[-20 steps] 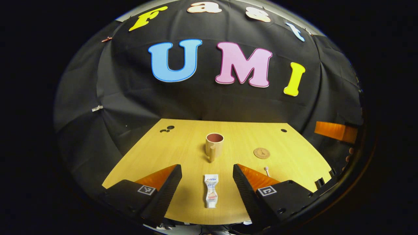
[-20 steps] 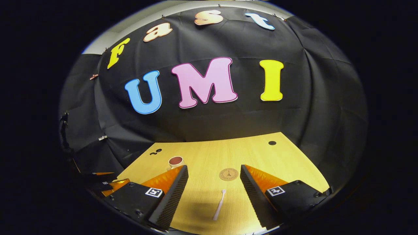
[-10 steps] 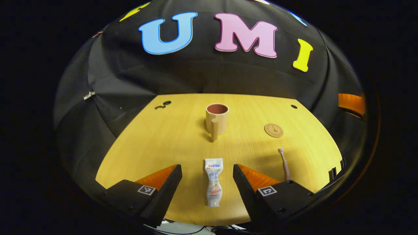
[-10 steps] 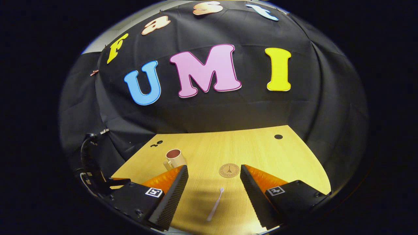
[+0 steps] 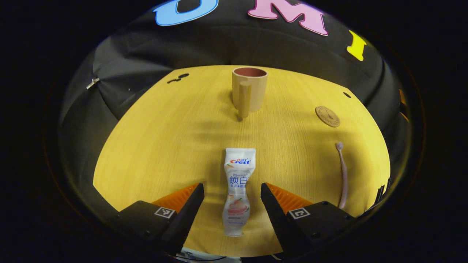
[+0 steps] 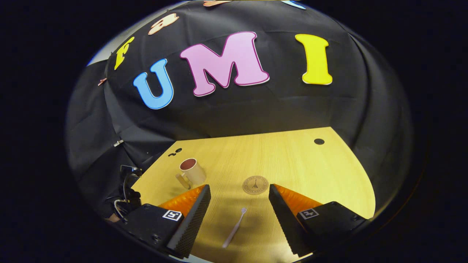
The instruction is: Put the toothbrush and toothpaste on the desktop into the cup, then pick up the cup and place it on the coaster on the desktop.
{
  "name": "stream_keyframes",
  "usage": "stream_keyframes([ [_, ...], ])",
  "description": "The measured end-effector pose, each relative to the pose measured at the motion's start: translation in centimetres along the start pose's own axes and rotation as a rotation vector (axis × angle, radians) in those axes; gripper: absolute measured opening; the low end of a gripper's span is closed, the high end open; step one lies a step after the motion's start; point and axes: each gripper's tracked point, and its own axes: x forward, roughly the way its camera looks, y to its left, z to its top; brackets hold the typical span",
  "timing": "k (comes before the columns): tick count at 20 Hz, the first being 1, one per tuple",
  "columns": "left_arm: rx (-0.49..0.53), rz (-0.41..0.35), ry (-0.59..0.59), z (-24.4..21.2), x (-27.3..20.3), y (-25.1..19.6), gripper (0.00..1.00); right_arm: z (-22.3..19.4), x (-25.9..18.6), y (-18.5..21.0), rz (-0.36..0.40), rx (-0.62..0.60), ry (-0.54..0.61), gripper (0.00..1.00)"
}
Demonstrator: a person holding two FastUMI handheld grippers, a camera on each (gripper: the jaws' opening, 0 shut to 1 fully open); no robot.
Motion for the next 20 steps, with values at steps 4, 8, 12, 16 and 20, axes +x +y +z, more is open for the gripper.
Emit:
stream_keyframes([
  [4, -0.014, 0.013, 0.045, -0.8, 1.3, -0.2, 0.95, -1.0, 0.7, -0.6, 0.016, 0.004, 0.030, 0.99],
  [8, -0.009, 0.000, 0.038, -0.7, 2.0, -0.9, 0.88, -1.2, 1.1, -1.2, 0.005, 0.009, 0.035, 0.99],
  [12, 0.017, -0.007, 0.026, -0.4, 2.2, -1.0, 0.66, -3.2, 1.2, -0.5, -0.004, 0.028, 0.084, 0.99],
  [16, 0.021, -0.014, 0.005, -0.4, 2.5, -1.0, 0.42, -6.0, 1.4, 0.8, -0.023, 0.042, 0.162, 0.99],
  [20, 0.015, -0.043, 0.007, -0.3, 2.4, -0.9, 0.24, -9.0, 1.9, 1.9, -0.048, 0.037, 0.237, 0.99],
])
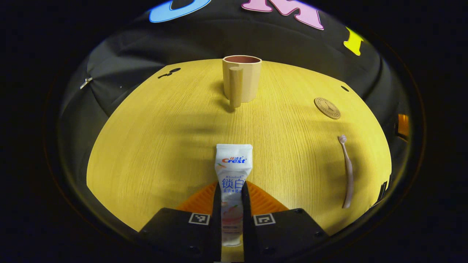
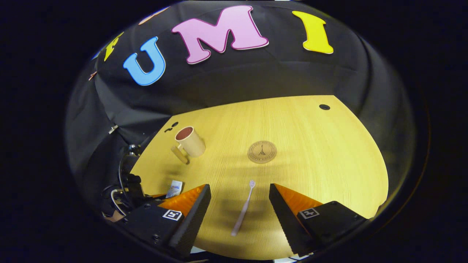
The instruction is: Put the toothbrush and toothpaste on the desktop into the cup, then pick up the cup and place it on the coaster on the desktop.
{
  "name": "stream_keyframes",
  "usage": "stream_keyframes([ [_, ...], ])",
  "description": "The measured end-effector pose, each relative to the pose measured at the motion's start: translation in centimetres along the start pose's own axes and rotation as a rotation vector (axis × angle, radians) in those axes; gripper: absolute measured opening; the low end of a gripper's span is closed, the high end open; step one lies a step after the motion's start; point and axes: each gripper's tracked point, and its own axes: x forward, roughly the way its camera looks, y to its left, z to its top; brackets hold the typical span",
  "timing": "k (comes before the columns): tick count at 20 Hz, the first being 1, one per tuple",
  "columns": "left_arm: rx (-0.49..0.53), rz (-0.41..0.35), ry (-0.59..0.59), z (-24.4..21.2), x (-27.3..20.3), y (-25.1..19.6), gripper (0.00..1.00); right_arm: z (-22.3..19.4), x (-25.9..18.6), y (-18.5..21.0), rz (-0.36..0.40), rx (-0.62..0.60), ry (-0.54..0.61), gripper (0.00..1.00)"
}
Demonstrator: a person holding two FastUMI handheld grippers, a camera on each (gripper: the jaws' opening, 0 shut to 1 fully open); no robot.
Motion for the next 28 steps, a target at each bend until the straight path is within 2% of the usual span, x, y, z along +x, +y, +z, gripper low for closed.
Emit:
stream_keyframes([
  [1, -0.016, -0.014, 0.005, -0.1, 0.1, -0.1, 0.28, -0.8, 0.4, 0.1, -0.010, 0.005, 0.021, 0.98],
  [4, -0.041, -0.063, 0.002, 0.0, -0.3, 0.0, 0.23, -2.9, 1.5, 0.4, -0.043, 0.032, 0.077, 0.99],
  [8, -0.039, -0.090, -0.044, 0.3, -2.8, 0.9, 0.23, -4.6, 2.8, 0.2, -0.085, 0.027, 0.127, 0.99],
  [14, -0.116, -0.114, -0.077, -1.6, -6.3, 2.0, 0.23, -8.0, 5.5, -0.5, -0.150, 0.005, 0.231, 0.99],
  [18, -0.105, -0.130, -0.057, -2.7, -5.7, 1.8, 0.23, -10.4, 6.8, -1.2, -0.196, 0.027, 0.304, 0.99],
  [23, -0.083, -0.139, -0.048, -3.3, -5.8, 1.9, 0.22, -11.3, 7.6, -1.5, -0.225, 0.003, 0.351, 0.99],
  [25, -0.083, -0.140, -0.044, -3.4, -5.7, 1.9, 0.22, -11.2, 7.8, -2.0, -0.252, -0.008, 0.348, 0.95],
  [28, -0.084, -0.137, -0.039, -3.1, -5.9, 1.9, 0.22, -11.3, 7.8, -2.6, -0.295, -0.015, 0.368, 0.81],
])
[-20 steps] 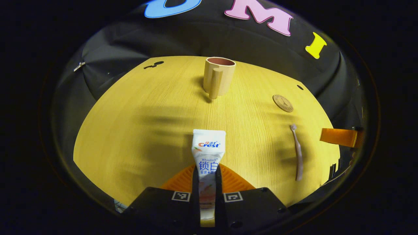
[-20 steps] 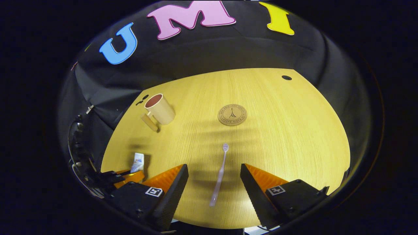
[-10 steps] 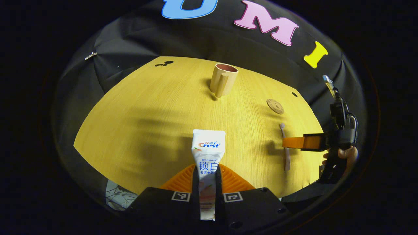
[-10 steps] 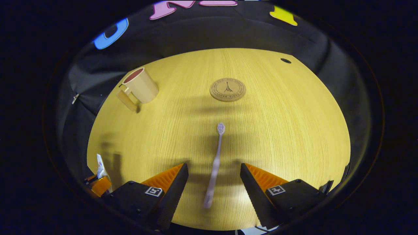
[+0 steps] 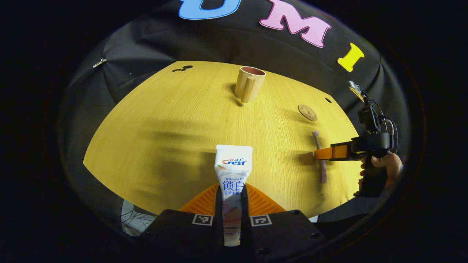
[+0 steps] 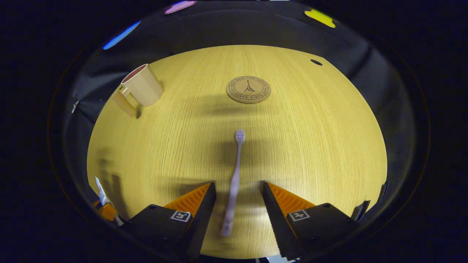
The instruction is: Put the toothbrush and toothpaste on the desktop into the cup, then pick up the cup and place it on the coaster on the desktop.
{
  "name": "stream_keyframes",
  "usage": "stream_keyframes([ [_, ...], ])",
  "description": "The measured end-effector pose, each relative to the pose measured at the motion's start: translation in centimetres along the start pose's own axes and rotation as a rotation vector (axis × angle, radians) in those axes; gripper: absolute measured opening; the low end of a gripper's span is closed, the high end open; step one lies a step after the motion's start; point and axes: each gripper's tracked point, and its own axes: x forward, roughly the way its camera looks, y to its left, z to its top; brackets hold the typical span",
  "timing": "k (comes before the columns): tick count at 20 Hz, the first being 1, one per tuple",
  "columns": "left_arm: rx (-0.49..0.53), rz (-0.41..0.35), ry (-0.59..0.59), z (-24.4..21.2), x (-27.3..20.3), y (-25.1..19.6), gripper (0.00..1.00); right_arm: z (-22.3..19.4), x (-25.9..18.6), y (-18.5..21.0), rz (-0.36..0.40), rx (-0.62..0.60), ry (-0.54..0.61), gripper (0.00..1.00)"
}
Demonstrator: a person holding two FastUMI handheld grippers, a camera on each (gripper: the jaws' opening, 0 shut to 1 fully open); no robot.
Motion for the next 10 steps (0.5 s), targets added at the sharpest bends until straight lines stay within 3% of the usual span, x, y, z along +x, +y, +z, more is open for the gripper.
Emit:
stream_keyframes([
  [1, 0.002, 0.001, -0.004, 0.04, -0.02, 0.03, 0.23, -0.08, 0.01, 0.05, 0.001, -0.002, 0.007, 0.77],
  [5, -0.004, 0.007, -0.017, 0.07, -0.15, 0.00, 0.22, -0.12, -0.06, -0.05, -0.009, 0.022, 0.032, 0.42],
  [6, -0.008, 0.004, -0.019, 0.06, -0.18, -0.05, 0.23, -0.26, -0.03, -0.07, -0.013, 0.024, 0.043, 0.25],
  [8, -0.011, -0.002, -0.023, 0.26, -0.36, -0.04, 0.22, -0.28, -0.10, -0.03, -0.005, 0.018, 0.049, 0.11],
  [10, -0.008, -0.007, -0.027, 0.35, -0.46, 0.02, 0.23, -0.21, -0.06, 0.09, 0.019, 0.003, 0.052, 0.08],
])
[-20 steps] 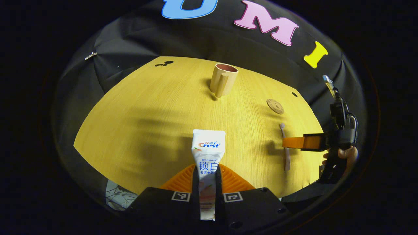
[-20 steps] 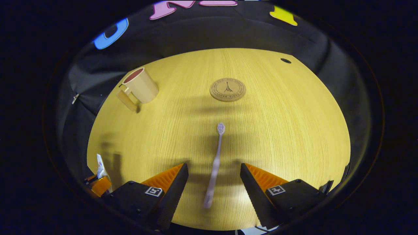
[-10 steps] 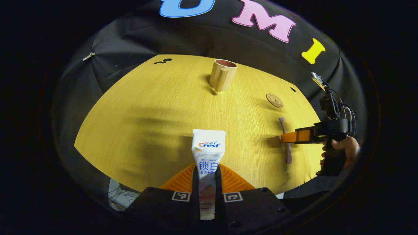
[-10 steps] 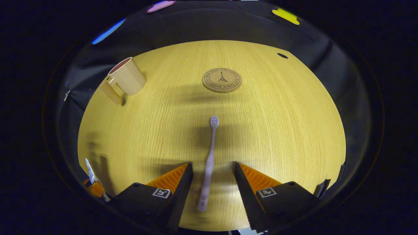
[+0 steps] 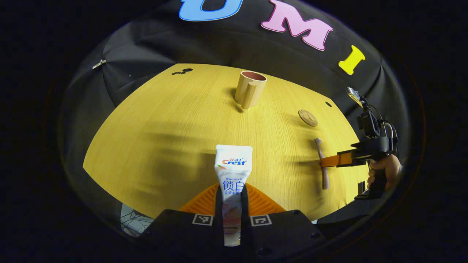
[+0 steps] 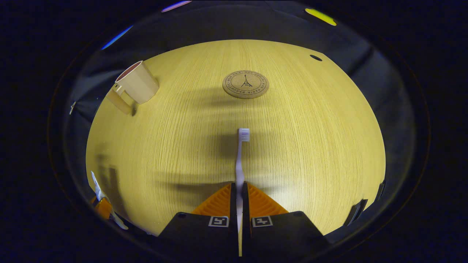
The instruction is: Put the toothbrush and toothpaste on the desktop into the cup, then pick up the cup and place it on the coaster on the desktop.
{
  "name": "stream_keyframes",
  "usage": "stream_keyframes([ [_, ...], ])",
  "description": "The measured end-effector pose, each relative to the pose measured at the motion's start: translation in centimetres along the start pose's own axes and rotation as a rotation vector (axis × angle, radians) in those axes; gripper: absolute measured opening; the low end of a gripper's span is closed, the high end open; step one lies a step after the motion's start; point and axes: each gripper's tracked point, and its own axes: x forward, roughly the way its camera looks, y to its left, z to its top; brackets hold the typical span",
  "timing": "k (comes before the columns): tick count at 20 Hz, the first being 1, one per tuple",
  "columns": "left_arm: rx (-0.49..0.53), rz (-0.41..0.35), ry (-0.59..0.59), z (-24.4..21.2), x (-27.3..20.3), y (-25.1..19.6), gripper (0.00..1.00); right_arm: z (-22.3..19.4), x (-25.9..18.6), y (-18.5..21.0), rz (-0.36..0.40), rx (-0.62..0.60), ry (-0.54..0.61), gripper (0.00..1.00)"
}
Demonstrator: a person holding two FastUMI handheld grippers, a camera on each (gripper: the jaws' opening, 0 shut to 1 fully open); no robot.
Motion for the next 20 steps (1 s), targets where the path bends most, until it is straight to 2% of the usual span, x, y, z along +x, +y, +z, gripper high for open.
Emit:
stream_keyframes([
  [2, 0.000, -0.006, -0.004, 0.1, 0.0, 0.0, 0.22, 0.0, -0.2, 0.1, 0.044, -0.021, -0.007, 0.06],
  [5, -0.009, -0.025, -0.019, 0.9, -0.5, -0.1, 0.23, -0.2, -0.3, -0.2, 0.075, 0.037, -0.009, 0.06],
  [6, -0.016, -0.033, -0.033, 1.4, -1.1, 0.0, 0.27, -0.3, -0.4, -0.3, 0.085, 0.056, -0.007, 0.06],
  [7, -0.024, -0.043, -0.051, 2.3, -1.6, 0.0, 0.22, -0.2, -0.6, -0.6, 0.090, 0.065, -0.013, 0.06],
  [8, -0.030, -0.052, -0.074, 3.4, -2.4, 0.1, 0.23, 0.1, -1.0, -1.0, 0.091, 0.067, -0.026, 0.06],
  [11, -0.023, -0.065, -0.167, 9.2, -2.7, 0.0, 0.23, 1.0, -2.4, -2.0, 0.109, 0.064, -0.069, 0.06],
  [15, -0.030, -0.124, -0.285, 17.5, -3.4, -1.4, 0.23, 1.9, -4.5, -2.0, 0.155, 0.065, -0.118, 0.06],
  [16, -0.015, -0.140, -0.317, 19.4, -3.7, -1.8, 0.18, 2.3, -5.1, -1.9, 0.170, 0.074, -0.130, 0.06],
  [17, 0.009, -0.157, -0.352, 21.5, -3.7, -2.4, 0.18, 2.5, -5.6, -1.7, 0.186, 0.078, -0.142, 0.06],
  [18, 0.033, -0.168, -0.388, 23.6, -3.6, -2.8, 0.22, 2.7, -6.2, -1.4, 0.206, 0.077, -0.149, 0.06],
  [20, 0.076, -0.205, -0.454, 27.6, -3.2, -4.1, 0.22, 3.1, -7.4, -1.2, 0.238, 0.081, -0.168, 0.06],
])
